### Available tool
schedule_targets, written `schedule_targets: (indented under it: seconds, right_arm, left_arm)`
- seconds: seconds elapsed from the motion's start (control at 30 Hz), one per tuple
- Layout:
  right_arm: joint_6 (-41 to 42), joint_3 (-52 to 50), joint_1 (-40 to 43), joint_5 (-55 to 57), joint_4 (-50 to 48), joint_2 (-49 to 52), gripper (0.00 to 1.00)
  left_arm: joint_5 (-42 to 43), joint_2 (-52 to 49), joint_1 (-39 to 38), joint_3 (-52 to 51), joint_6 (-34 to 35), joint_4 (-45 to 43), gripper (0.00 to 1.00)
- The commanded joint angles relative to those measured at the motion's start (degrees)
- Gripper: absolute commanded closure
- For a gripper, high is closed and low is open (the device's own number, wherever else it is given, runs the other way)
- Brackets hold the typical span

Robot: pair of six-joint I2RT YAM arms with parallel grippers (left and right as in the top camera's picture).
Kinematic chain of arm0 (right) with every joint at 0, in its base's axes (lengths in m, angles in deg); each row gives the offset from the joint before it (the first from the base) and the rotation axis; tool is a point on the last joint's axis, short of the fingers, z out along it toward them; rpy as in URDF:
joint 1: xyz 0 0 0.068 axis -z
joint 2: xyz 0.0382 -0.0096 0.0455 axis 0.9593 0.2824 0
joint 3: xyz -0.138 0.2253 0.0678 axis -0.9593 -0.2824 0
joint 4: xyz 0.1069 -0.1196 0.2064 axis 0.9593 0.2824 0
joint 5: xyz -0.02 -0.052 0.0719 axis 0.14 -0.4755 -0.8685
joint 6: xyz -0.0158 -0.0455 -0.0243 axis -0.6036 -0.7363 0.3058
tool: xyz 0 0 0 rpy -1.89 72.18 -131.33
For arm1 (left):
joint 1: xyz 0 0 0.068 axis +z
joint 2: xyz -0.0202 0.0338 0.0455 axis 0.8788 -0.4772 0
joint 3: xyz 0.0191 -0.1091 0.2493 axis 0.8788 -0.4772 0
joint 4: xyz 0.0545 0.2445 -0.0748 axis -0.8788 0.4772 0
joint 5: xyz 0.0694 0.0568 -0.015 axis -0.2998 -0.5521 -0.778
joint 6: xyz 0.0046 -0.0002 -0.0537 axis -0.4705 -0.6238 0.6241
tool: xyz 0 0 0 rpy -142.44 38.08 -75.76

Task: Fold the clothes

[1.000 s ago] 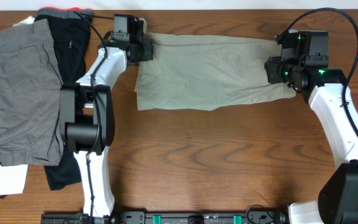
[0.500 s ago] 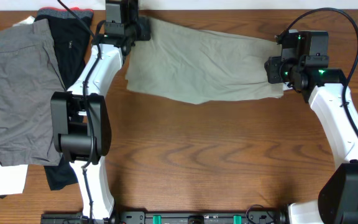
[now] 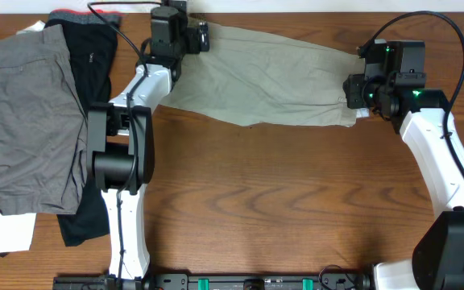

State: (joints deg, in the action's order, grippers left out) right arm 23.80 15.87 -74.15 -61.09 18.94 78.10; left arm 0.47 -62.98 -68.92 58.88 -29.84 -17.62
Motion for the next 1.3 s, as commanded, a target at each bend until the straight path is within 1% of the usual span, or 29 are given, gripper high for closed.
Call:
schedule_targets:
  seconds: [0.0, 0.07, 0.13, 0.2, 0.27, 0.37, 0.5, 0.7, 0.83, 1.0, 1.17, 1.27]
  right_arm:
    - [1.4, -0.5, -0.6, -0.1, 0.0, 0.7, 0.67]
    - [1.4, -0.5, -0.7, -0.2, -0.2, 1.9, 0.68]
    - [1.4, -0.5, -0.7, -1.1, -0.4, 3.8, 0.72]
    - [1.6, -0.5, -0.8, -3.1, -0.4, 6.2, 0.83]
    - [2.3, -0.5, -1.1, -5.1, -0.7, 9.0, 0.90]
    - [2.7, -0.5, -2.3, -6.7, -1.6, 12.7, 0.92]
    - [3.2, -0.5, -4.3, -6.7, -3.8, 17.0, 0.92]
    - [4.4, -0.5, -5.6, -6.7, -5.7, 21.8, 0.94]
    - [5.7, -0.5, -5.3, -4.2, -4.2, 24.4, 0.93]
    - [5.7, -0.5, -3.8, -3.0, -2.0, 25.3, 0.94]
    - [5.3, -0.5, -2.4, -3.1, 4.1, 25.3, 0.98]
    - [5.2, -0.5, -2.3, -3.4, 8.7, 25.3, 0.99]
  left_arm:
    - [-0.8, 2.8, 0.6, 0.9, -0.9, 3.5, 0.02]
    - [-0.8, 4.7, 0.7, 0.9, -0.9, 8.2, 0.02]
    - [-0.8, 7.1, 0.7, 0.9, -0.9, 13.3, 0.02]
    - [-0.8, 9.7, 0.7, 0.9, -0.9, 18.5, 0.02]
    - [-0.8, 12.5, 0.9, 0.9, -1.0, 23.4, 0.02]
    - [-0.8, 16.4, 1.3, 0.9, -0.9, 29.7, 0.02]
    - [-0.8, 20.1, 2.2, 0.9, -0.9, 35.7, 0.02]
    - [-0.8, 20.6, 3.1, 0.7, -1.0, 40.4, 0.02]
    - [-0.8, 20.6, 3.2, 0.6, -1.0, 42.8, 0.02]
    - [-0.8, 20.6, 3.2, 0.6, -1.0, 44.9, 0.02]
    - [-0.7, 20.6, 3.2, 0.6, -1.0, 48.1, 0.02]
    - [-0.7, 20.6, 3.1, 0.5, -1.4, 51.5, 0.02]
